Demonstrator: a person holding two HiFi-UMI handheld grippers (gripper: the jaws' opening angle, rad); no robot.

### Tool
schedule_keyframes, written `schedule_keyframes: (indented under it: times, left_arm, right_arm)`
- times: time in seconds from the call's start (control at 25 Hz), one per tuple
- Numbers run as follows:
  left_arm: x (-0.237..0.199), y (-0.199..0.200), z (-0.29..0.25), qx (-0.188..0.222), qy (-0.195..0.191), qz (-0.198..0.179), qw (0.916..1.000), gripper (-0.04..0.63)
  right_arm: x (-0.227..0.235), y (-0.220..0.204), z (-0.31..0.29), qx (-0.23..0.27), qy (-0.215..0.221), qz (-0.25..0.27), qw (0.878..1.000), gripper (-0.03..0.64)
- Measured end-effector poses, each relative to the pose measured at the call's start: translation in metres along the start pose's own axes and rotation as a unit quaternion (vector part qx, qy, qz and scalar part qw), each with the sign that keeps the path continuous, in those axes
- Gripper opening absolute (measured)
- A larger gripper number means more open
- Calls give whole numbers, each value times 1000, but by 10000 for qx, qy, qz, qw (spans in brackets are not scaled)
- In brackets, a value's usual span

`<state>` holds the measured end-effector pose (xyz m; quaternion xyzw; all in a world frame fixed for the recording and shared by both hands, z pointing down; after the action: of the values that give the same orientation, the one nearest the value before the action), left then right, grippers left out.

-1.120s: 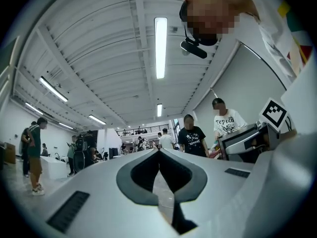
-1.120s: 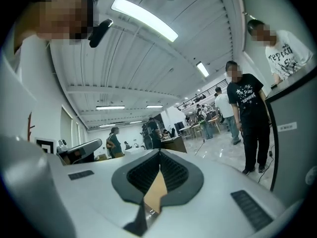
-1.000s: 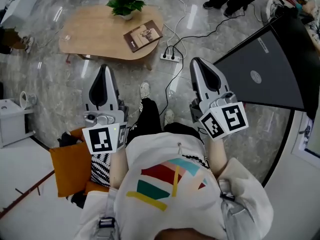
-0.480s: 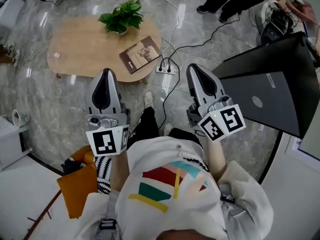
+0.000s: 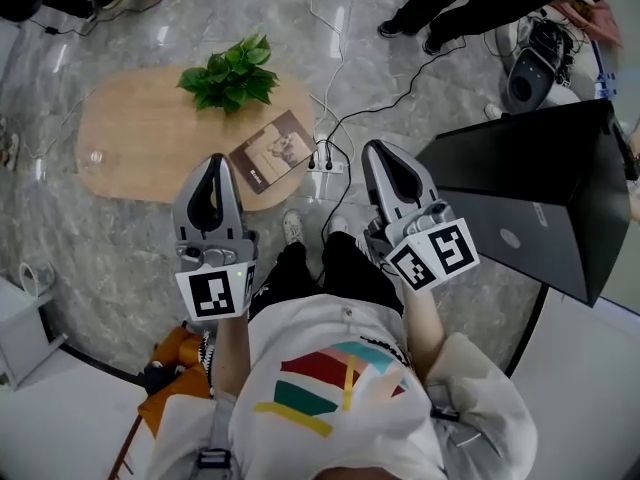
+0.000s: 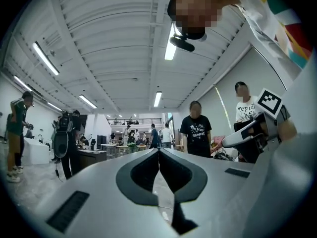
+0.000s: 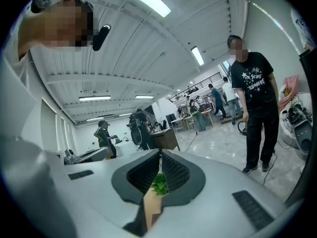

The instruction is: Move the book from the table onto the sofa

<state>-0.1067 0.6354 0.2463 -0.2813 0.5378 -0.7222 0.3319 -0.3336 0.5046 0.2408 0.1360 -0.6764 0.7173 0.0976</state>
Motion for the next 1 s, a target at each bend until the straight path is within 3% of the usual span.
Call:
schedule_keyframes:
  times: [0.24, 0.4, 0.56, 0.72, 0.88, 1.0]
  left_arm:
    - [10, -65, -33, -270, 1, -153, 9995, 8]
    - [10, -145, -39, -815, -11, -124, 9966, 9]
    - [11, -222, -25, -1338, 243, 325, 9902, 8]
    - [17, -282, -4, -1788, 272, 420, 9826, 8]
    - [19, -329, 8, -2112, 172, 417, 9764, 8]
    - [22, -364, 15, -2512, 70, 464, 9668, 8]
  right_arm:
    - [62, -36, -37, -198, 66, -216, 9995, 14]
    - [95, -85, -61, -455, 74, -113, 9989, 14]
    - [119, -144, -78, -694, 214, -174, 9972, 14]
    - [139, -209, -81, -1084, 263, -581, 9921, 16]
    - [163, -262, -77, -1411, -89, -709, 9874, 17]
    - [173, -287, -75, -1575, -237, -711, 9847, 15]
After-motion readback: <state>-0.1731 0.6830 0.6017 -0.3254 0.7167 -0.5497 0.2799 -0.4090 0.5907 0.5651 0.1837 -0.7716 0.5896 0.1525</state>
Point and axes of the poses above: the fingertips, and each gripper's own axes: z backward along the fingers, x to its right, y out of its top, the point moved 8 cm from there along z, backward along the fingers, and after that the axes turned 11 degrees about x, right-handed, at the moved point
